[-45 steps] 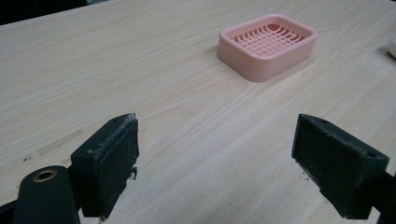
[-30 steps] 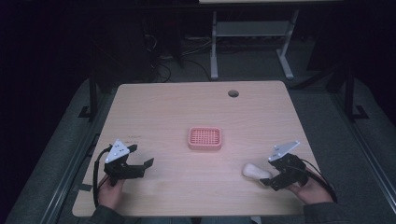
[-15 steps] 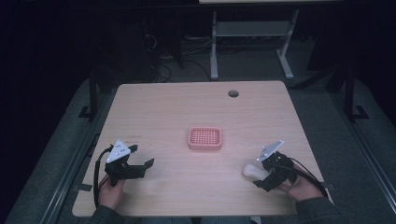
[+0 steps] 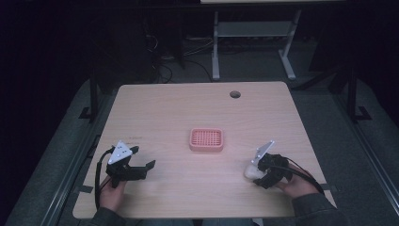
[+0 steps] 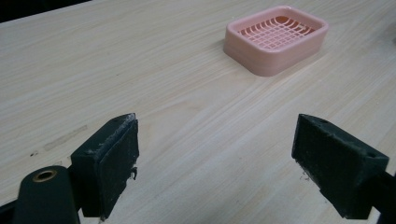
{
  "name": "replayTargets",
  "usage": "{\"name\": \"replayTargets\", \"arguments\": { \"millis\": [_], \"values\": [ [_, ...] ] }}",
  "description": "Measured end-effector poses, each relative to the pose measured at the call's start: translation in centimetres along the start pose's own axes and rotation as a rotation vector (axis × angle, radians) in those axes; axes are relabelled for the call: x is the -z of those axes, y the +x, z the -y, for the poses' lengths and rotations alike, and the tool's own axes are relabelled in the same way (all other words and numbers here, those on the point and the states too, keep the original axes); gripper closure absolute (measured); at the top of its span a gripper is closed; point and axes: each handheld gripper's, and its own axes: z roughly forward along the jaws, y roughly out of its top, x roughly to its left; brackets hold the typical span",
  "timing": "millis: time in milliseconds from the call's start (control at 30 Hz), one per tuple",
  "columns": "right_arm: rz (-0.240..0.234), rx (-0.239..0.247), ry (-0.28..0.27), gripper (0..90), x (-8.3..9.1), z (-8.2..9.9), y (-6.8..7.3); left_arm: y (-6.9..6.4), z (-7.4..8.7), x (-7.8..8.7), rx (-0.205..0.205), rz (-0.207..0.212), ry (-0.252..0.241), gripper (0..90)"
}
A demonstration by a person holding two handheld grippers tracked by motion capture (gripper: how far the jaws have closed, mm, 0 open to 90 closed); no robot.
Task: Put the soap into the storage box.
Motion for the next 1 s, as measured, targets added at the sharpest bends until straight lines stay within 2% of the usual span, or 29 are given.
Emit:
{"name": "replayTargets", "arguments": {
  "millis": [167,600,733,833,1000],
  "values": [
    [-0.011,0.011,0.019,45.4,-0.26,-0.12,-0.05,0.03,-0.03,0.05,0.000,-0.001,0.001,14.6],
    [-0.013,-0.007,0.029,47.5,-0.45,-0.27,-0.01,0.01,-0.09,0.13,-0.002,-0.005,-0.002,14.6],
    [-0.004,0.001,0.043,48.5,-0.41,-0.47,0.17,0.13,-0.05,0.23,0.003,-0.010,-0.002,14.6],
    [0.010,0.030,0.049,48.8,-0.37,-0.61,0.38,0.19,-0.05,0.33,0.006,-0.014,-0.013,14.6],
    [-0.021,0.035,0.034,49.0,-0.22,-0.91,0.32,0.34,-0.02,0.44,0.014,-0.014,-0.016,14.6]
  ]
}}
